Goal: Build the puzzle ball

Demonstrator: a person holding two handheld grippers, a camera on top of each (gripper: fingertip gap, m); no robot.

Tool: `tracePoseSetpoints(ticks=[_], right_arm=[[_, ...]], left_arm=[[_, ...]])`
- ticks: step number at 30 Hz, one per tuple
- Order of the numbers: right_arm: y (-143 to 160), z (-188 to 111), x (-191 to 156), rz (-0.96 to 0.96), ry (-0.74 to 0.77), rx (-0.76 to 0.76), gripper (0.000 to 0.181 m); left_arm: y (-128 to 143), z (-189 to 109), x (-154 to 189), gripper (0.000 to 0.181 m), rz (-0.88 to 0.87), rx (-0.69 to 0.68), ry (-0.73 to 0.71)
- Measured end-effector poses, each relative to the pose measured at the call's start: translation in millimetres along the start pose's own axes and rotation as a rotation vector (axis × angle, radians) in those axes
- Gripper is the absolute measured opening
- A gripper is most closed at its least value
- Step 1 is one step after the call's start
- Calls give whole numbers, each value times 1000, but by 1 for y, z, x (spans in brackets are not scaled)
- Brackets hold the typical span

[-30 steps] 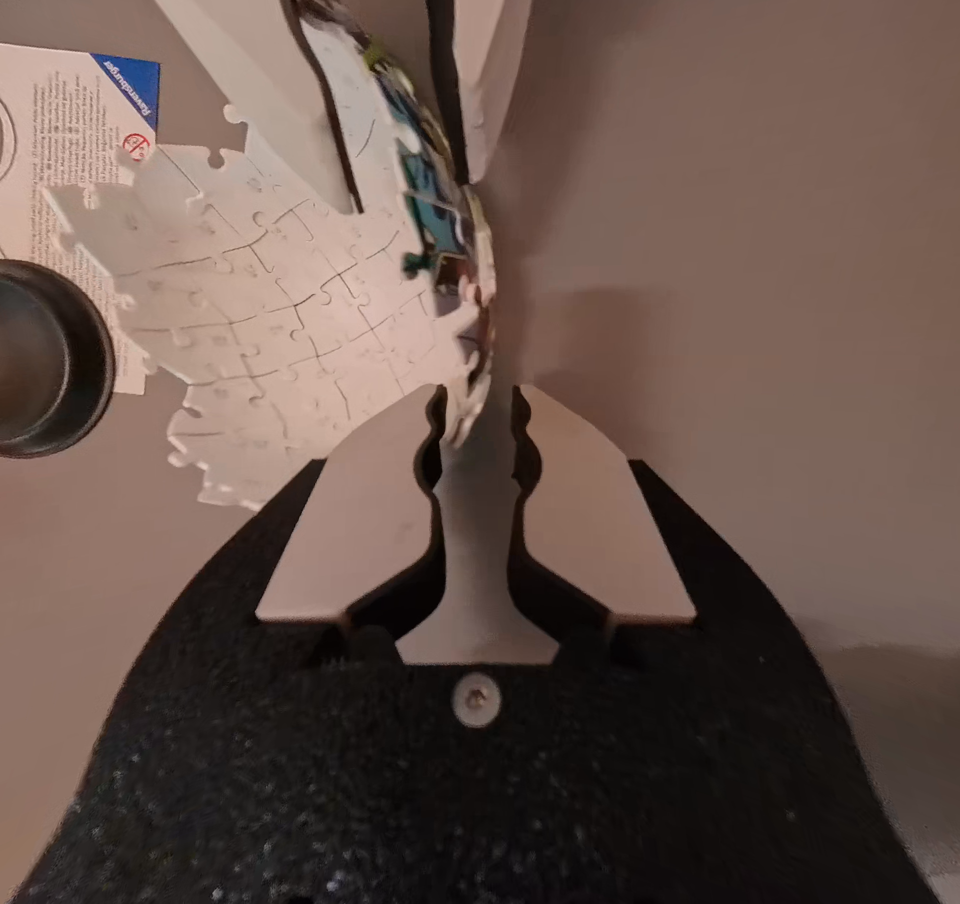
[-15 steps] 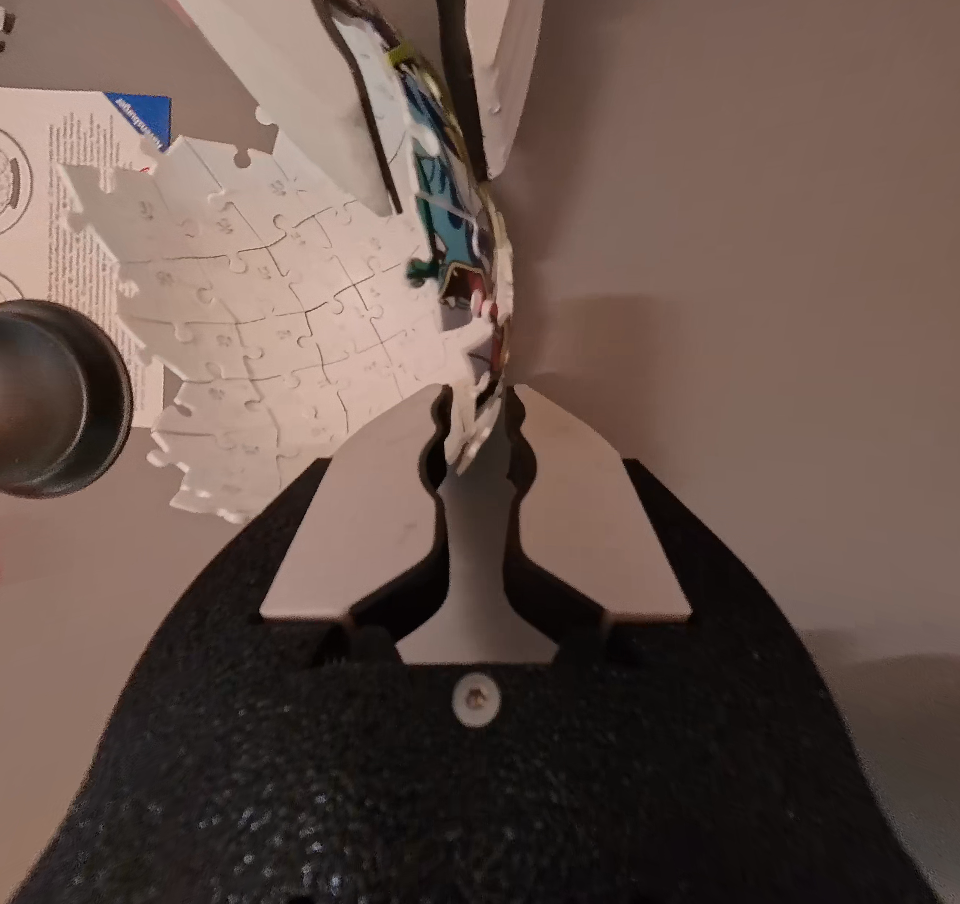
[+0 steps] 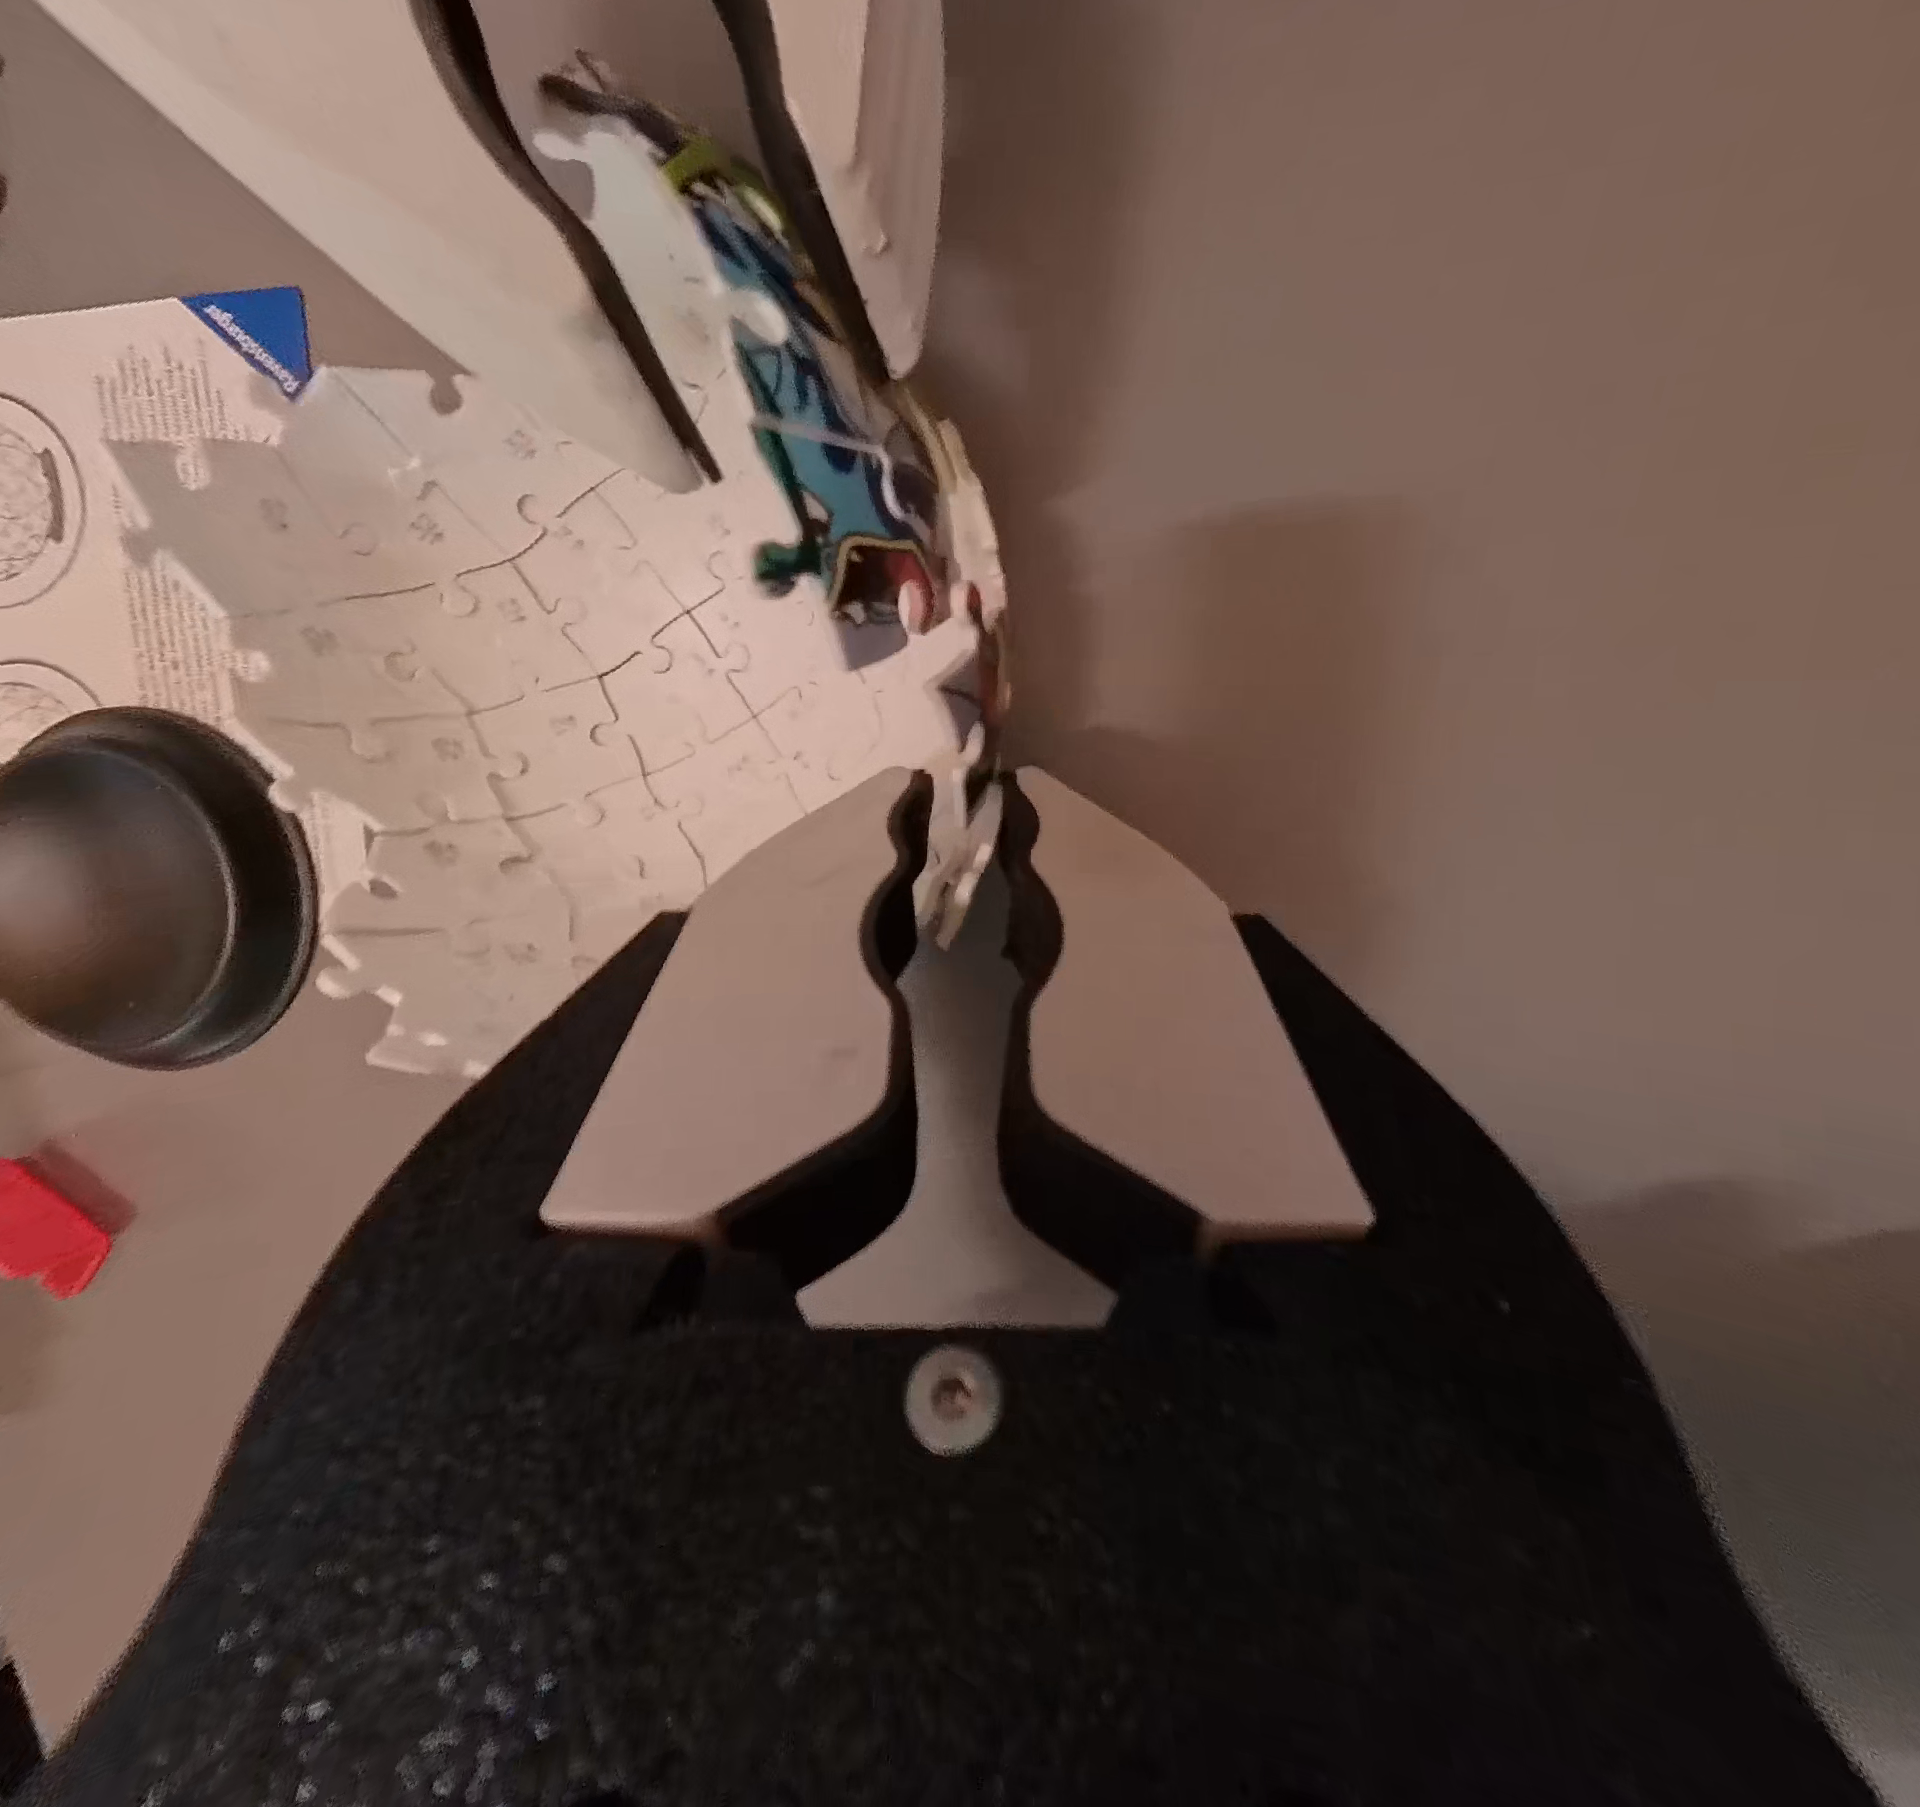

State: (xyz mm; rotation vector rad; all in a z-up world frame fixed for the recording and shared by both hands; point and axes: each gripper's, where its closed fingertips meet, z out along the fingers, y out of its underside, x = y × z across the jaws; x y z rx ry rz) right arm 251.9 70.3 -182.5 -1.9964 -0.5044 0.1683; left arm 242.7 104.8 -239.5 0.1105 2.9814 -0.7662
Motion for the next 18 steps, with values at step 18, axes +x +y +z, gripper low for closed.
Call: tracePoseSetpoints(ticks=[18], right_arm=[[9, -57, 68, 174, 475, 32, 51]], left_arm=[[8, 2, 6, 8, 189, -104, -237]])
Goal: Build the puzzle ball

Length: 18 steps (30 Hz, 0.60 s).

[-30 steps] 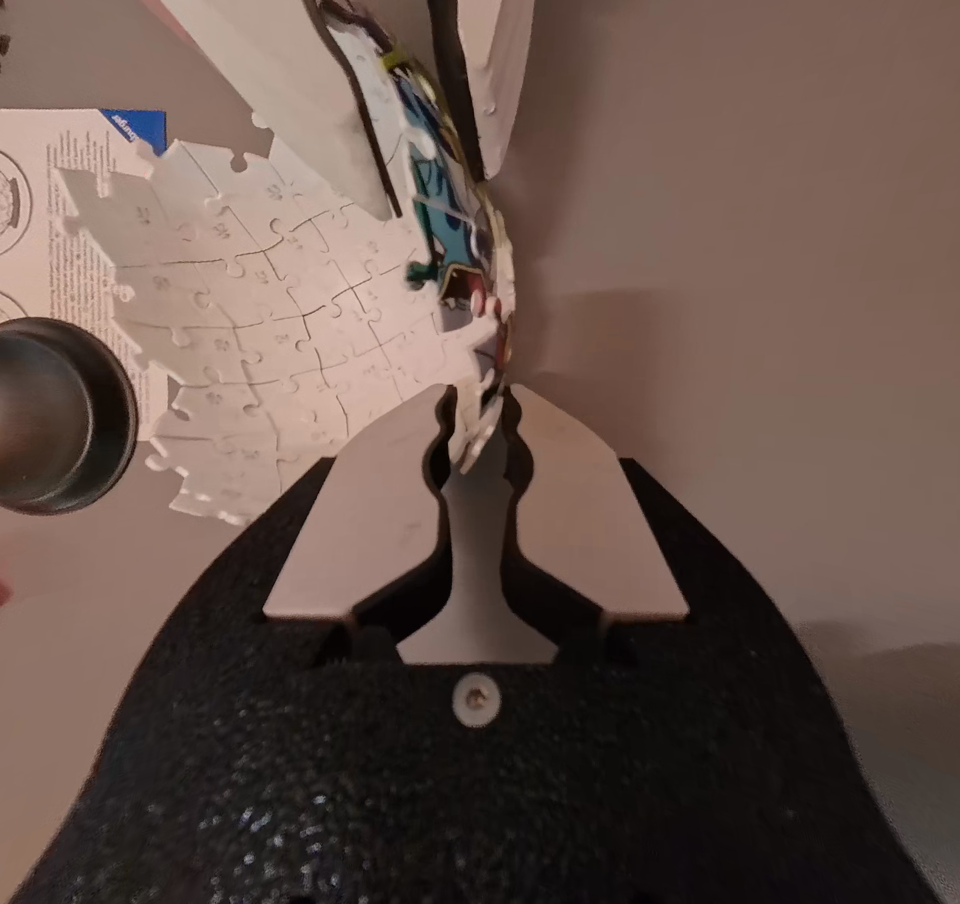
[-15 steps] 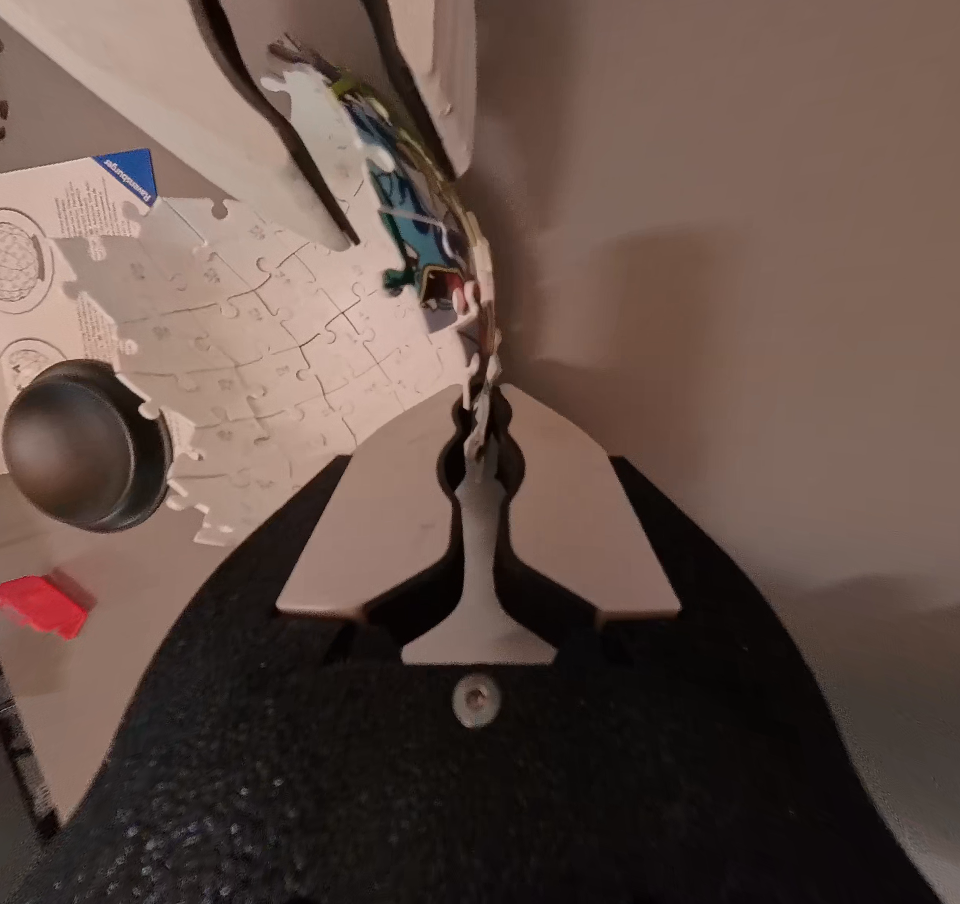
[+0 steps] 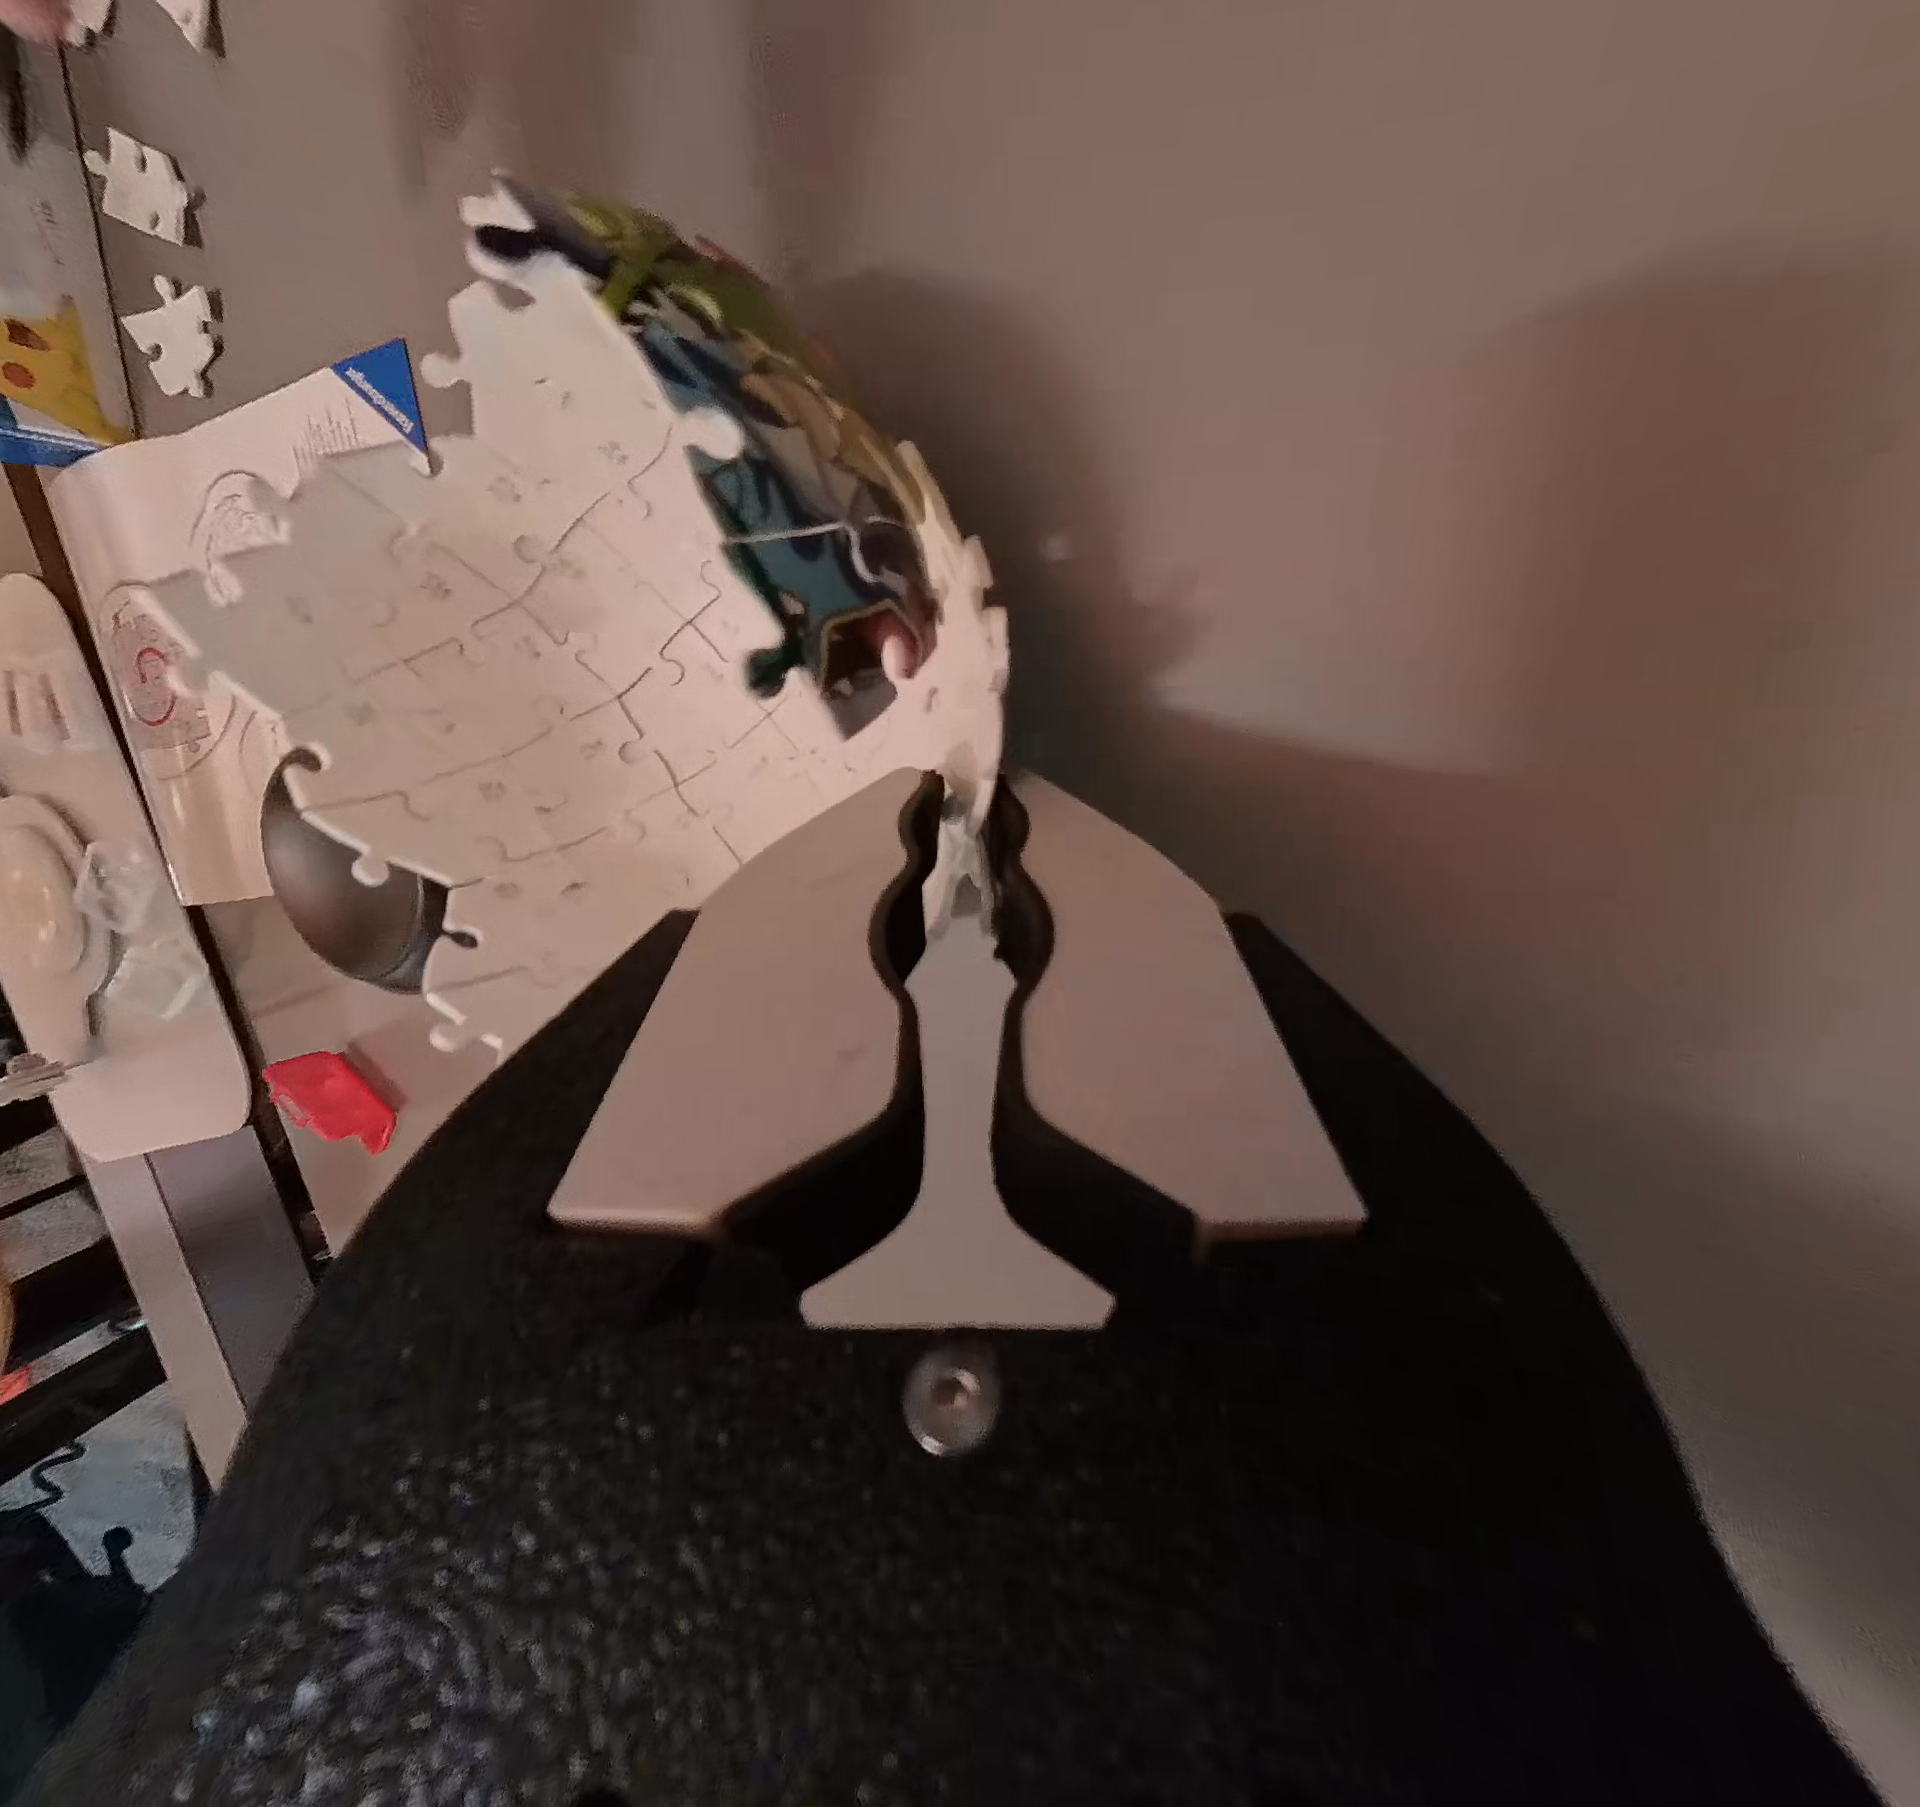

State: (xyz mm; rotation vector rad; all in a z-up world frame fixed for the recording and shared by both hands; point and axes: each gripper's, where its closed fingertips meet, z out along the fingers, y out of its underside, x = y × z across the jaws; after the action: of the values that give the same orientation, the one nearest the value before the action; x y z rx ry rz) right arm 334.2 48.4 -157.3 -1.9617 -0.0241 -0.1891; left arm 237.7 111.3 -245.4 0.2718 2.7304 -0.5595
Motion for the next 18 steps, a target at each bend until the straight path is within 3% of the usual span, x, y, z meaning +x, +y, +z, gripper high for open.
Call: tracePoseSetpoints(ticks=[3, 7, 11, 18], right_arm=[[0, 24, -5, 16, -32, 14, 50], [13, 46, -6, 1, -74, -101, 50], [14, 56, -19, -2, -154, -120, 31], [13, 49, -16, -211, 11, -172, 6]], left_arm=[[1, 3, 5, 8, 8, 5, -21], [7, 3, 6, 7, 7, -2, -34], [9, 0, 3, 6, 7, -5, -47], [5, -1, 3, 5, 20, 18, -93]])
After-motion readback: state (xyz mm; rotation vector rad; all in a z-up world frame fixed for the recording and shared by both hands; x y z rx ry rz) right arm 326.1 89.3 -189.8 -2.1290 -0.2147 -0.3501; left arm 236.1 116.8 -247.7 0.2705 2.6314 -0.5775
